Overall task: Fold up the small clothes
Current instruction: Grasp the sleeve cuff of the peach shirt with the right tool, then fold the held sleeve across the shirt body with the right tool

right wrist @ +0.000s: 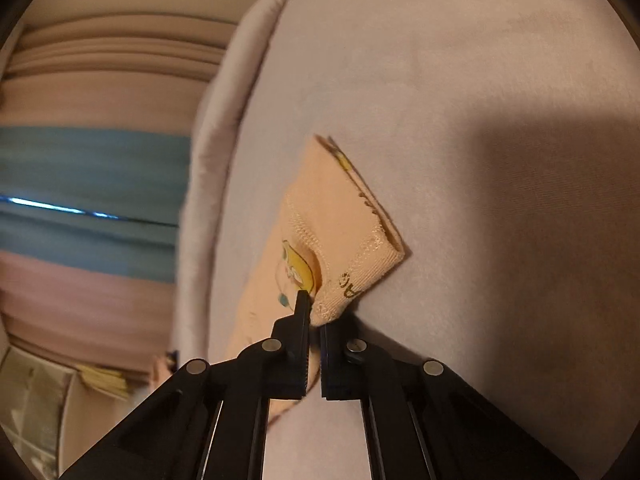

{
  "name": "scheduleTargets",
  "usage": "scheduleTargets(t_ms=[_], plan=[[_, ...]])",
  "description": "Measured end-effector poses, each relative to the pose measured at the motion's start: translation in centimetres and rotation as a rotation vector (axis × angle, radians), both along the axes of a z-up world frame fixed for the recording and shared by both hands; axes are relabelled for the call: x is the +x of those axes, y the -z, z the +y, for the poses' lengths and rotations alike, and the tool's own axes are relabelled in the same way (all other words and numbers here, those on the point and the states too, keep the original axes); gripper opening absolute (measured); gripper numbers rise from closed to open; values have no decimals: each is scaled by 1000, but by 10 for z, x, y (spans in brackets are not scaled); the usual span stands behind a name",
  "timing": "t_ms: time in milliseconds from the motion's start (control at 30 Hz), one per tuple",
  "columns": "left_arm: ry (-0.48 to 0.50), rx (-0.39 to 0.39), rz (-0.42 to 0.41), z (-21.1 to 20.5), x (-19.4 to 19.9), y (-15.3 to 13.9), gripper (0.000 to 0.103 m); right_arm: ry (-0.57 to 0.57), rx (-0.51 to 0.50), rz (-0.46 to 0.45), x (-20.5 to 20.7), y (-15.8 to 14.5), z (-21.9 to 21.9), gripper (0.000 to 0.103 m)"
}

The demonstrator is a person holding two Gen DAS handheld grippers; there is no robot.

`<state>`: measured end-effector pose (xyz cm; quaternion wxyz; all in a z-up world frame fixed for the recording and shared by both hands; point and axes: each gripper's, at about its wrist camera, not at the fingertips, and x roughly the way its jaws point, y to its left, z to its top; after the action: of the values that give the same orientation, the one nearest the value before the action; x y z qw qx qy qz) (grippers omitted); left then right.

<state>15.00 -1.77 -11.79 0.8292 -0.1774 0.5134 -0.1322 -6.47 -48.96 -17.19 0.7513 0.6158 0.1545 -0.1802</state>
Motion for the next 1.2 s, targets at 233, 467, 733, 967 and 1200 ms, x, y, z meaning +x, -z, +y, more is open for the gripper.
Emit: scheduleTargets(t_ms=[233,467,733,967,1200], plan=[[-54,-5,-20,25,7,-8,102,-73,-228,100,18,-52,21,1],[-114,-57,-31,63,-2,-18,102,-279,-596,131,69,-154,112,1],[-174,-95,-33,113,-20,-22,102,-581,-961,166,172,-200,267,1],[-260,-107,-24,163,-41,-12,102,-811,-1145,169,245,-171,391,1],[-314,-96,22,192,-46,3,102,-1023,-1280,411,299,-85,474,28]])
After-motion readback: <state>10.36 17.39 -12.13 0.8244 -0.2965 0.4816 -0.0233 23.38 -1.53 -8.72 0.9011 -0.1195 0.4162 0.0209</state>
